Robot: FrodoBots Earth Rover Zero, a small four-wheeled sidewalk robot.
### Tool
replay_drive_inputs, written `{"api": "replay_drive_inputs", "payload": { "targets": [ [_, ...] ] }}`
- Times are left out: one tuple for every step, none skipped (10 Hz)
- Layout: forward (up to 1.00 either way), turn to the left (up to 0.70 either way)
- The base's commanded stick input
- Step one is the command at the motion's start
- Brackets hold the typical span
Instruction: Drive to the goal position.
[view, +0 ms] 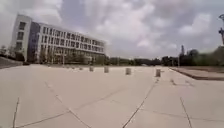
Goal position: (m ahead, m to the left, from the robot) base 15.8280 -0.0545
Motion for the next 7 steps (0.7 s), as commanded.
{"api": "replay_drive_inputs", "payload": {
  "targets": [
    [0.5, -0.52],
    [0.5, -0.18],
    [0.5, -0.02],
    [0.5, -0.02],
    [0.5, -0.02],
    [0.5, -0.02],
    [0.5, -0.02]
  ]
}}
